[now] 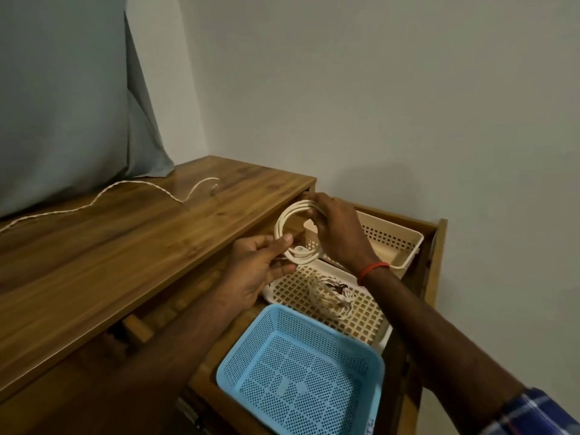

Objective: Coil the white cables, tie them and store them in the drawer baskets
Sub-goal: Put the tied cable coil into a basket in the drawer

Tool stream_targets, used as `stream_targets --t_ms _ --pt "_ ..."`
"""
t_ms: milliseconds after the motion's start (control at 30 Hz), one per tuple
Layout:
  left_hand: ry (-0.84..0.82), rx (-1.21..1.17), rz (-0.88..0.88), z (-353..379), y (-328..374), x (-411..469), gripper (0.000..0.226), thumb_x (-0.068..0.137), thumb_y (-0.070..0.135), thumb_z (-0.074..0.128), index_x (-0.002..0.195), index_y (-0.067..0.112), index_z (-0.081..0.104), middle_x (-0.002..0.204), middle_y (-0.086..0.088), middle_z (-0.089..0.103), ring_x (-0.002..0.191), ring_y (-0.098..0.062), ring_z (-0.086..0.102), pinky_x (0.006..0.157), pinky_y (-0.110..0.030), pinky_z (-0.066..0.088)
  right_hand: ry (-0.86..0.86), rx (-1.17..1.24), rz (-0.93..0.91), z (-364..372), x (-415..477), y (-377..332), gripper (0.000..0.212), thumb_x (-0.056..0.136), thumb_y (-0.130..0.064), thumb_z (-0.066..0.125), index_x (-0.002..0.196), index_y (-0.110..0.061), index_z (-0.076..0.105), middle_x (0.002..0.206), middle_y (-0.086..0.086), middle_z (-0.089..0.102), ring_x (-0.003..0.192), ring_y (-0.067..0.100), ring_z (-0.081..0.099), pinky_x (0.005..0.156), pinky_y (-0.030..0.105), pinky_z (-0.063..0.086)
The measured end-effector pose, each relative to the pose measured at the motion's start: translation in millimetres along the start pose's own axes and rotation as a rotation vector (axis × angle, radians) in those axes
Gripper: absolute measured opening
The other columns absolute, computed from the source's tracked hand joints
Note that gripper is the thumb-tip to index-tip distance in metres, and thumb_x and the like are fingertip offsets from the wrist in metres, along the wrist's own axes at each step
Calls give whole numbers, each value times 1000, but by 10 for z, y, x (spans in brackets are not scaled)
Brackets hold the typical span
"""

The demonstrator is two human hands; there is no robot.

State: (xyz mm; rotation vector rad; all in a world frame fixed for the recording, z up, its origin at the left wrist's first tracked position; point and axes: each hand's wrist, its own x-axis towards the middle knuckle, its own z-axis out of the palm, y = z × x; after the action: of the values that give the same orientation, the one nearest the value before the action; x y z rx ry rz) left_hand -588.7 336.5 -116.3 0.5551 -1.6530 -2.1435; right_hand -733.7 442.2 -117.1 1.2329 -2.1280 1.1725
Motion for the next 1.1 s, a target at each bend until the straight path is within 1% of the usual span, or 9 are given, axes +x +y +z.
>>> stream_targets --t_ms 100,167,300,467,667,767,833,967,1100 --pt "58 37 16 195 -6 199 18 89 16 73 98 0 71 93 -15 78 82 -20 75 64 -25 61 -15 -4 62 -52 101 192 22 102 -20 55 123 -14 61 102 9 71 89 21 65 78 37 51" --pt "65 20 9 308 -20 340 16 90 15 73 96 1 72 90 -12 78 79 -18 76 63 -25 60 -155 -23 98 -151 224 288 31 104 -24 50 135 -17 50 106 10 66 90 26 67 79 43 56" --pt "118 23 30 484 -72 628 17 91 16 72 95 0 72 89 -13 78 81 -21 77 65 -27 60 -466 66 273 -380 456 454 70 105 -18 48 158 -28 4 112 6 53 84 27 67 53 31 58" --pt "128 -37 9 655 -159 949 21 90 15 73 100 -4 70 94 -17 77 81 -22 77 63 -27 60 -354 -67 295 -337 594 799 58 96 -14 64 147 -26 38 121 14 63 77 22 70 56 30 61" --pt "106 17 -21 753 -341 1262 25 88 15 75 101 -5 70 96 -18 76 78 -22 77 62 -27 61 -241 -87 342 -200 511 1141 61 91 -11 70 145 -22 45 121 14 66 70 16 70 55 23 59" --pt "115 137 12 845 -402 1443 36 87 15 77 116 -3 66 108 -18 72 85 -26 76 63 -30 62 -140 -158 359 -144 464 1281 60 88 -14 72 141 -24 46 120 14 68 85 27 71 74 40 63" --pt "133 263 74 893 -455 1590 42 85 18 79 122 4 64 116 -16 69 91 -28 73 61 -31 63 -94 -164 387 -131 410 1380 57 87 -13 72 137 -23 49 116 15 69 86 31 70 75 47 62" --pt "99 618 204 949 -531 1795 47 83 41 79 121 17 67 122 -4 69 107 -22 67 85 -41 60 9 -141 497 -128 270 1546 52 85 -8 72 133 -18 55 116 15 69 79 30 72 65 44 63" --pt "16 766 204 959 -583 1870 49 89 45 71 128 18 63 127 -6 67 114 -23 64 91 -36 53 -11 -243 579 -104 197 1692 47 83 -6 72 127 -15 61 120 13 69 97 34 69 81 49 59"
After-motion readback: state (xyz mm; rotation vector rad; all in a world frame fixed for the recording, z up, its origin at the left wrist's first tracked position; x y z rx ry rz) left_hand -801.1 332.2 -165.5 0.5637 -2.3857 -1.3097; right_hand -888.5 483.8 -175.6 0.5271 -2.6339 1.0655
